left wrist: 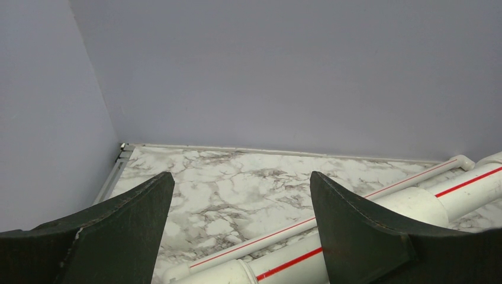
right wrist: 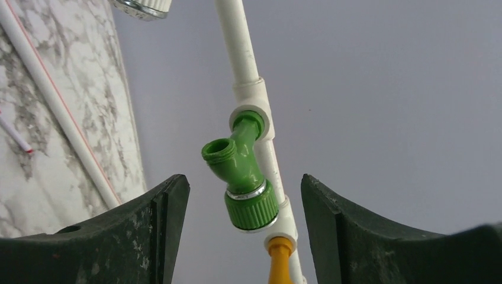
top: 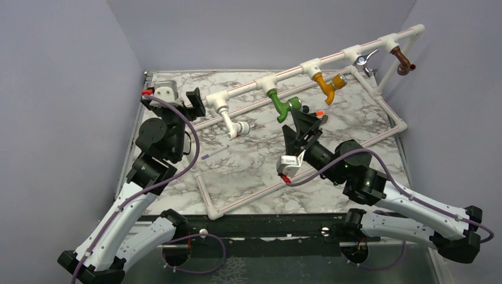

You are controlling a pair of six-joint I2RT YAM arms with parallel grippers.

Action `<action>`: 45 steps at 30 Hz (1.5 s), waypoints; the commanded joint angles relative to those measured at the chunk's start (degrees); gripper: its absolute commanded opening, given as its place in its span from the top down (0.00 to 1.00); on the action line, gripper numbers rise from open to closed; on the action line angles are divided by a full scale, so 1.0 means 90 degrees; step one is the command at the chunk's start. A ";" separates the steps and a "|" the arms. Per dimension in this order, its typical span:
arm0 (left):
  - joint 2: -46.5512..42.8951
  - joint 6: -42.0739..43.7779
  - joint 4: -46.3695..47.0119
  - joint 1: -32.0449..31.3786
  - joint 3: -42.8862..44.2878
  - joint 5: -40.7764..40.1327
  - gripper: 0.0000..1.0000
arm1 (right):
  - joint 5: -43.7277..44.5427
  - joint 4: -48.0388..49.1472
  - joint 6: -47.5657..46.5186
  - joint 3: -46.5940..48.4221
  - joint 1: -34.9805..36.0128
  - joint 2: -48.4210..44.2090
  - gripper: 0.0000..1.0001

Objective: Install the water faucets

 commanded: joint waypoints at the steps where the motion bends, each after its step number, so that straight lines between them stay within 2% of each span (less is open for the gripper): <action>1: 0.0210 -0.0018 -0.0602 -0.0100 -0.0109 0.0381 0.15 | 0.0600 0.1061 -0.1181 -0.0013 0.0043 0.0318 0.27; 10: 0.0222 -0.0025 -0.0602 -0.0102 -0.0107 0.0410 0.15 | 0.1124 0.1325 -0.1241 0.0187 0.0043 0.1056 0.28; 20: 0.0221 -0.0020 -0.0604 -0.0128 -0.0107 0.0400 0.15 | 0.1629 0.1729 -0.1241 0.0286 0.0043 0.1388 0.36; 24: 0.0219 -0.0021 -0.0608 -0.0128 -0.0112 0.0406 0.15 | 0.1598 0.1761 -0.1190 0.0329 0.0043 0.1467 0.45; 28: 0.0222 -0.0012 -0.0612 -0.0130 -0.0108 0.0397 0.15 | 0.1582 0.1881 -0.1123 0.0365 0.0043 0.1587 0.58; 34: 0.0200 -0.0001 -0.0606 -0.0128 -0.0107 0.0377 0.15 | 0.1695 0.2224 -0.1099 0.0274 0.0043 0.1660 0.97; 38: 0.0201 -0.0001 -0.0612 -0.0130 -0.0107 0.0362 0.15 | 0.1807 0.2601 -0.0759 0.0216 0.0043 0.1681 1.00; 45: 0.0193 0.0008 -0.0618 -0.0130 -0.0107 0.0362 0.15 | 0.1866 0.3242 0.1213 0.0259 0.0043 0.1699 1.00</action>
